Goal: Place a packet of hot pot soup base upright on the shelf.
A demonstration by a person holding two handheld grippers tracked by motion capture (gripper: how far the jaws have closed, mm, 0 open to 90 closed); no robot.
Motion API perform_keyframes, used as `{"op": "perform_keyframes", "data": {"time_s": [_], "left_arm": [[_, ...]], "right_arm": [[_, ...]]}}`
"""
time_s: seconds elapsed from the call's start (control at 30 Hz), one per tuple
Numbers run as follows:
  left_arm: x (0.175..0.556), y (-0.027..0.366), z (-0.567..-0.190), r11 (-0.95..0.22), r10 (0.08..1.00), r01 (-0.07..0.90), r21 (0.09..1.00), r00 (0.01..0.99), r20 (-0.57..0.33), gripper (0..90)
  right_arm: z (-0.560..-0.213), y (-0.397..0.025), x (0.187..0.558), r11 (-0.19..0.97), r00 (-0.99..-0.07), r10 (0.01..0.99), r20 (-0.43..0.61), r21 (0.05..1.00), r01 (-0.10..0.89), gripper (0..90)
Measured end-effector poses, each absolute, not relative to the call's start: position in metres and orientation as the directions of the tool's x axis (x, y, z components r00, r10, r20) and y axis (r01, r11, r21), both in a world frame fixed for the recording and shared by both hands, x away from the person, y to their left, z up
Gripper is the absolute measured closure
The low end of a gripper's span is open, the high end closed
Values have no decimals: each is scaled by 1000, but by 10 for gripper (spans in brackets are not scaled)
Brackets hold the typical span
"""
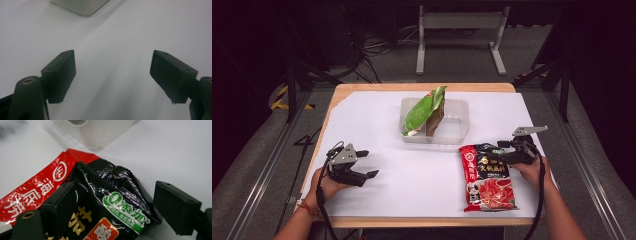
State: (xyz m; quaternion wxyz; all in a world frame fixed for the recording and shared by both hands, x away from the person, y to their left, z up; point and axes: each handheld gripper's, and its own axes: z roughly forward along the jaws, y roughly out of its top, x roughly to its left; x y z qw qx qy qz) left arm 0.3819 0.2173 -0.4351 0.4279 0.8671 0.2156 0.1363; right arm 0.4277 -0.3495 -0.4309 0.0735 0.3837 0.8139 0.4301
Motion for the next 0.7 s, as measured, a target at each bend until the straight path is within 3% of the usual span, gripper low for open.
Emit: {"op": "perform_keyframes", "data": {"time_s": [0.43, 0.7], "left_arm": [[383, 215, -437, -550, 489, 264, 793, 871, 49, 213], [384, 213, -438, -558, 481, 263, 787, 876, 49, 211]], "right_arm": [[-437, -347, 436, 366, -678, 702, 216, 708, 604, 153], [-438, -341, 441, 369, -688, 686, 235, 703, 608, 192]]}}
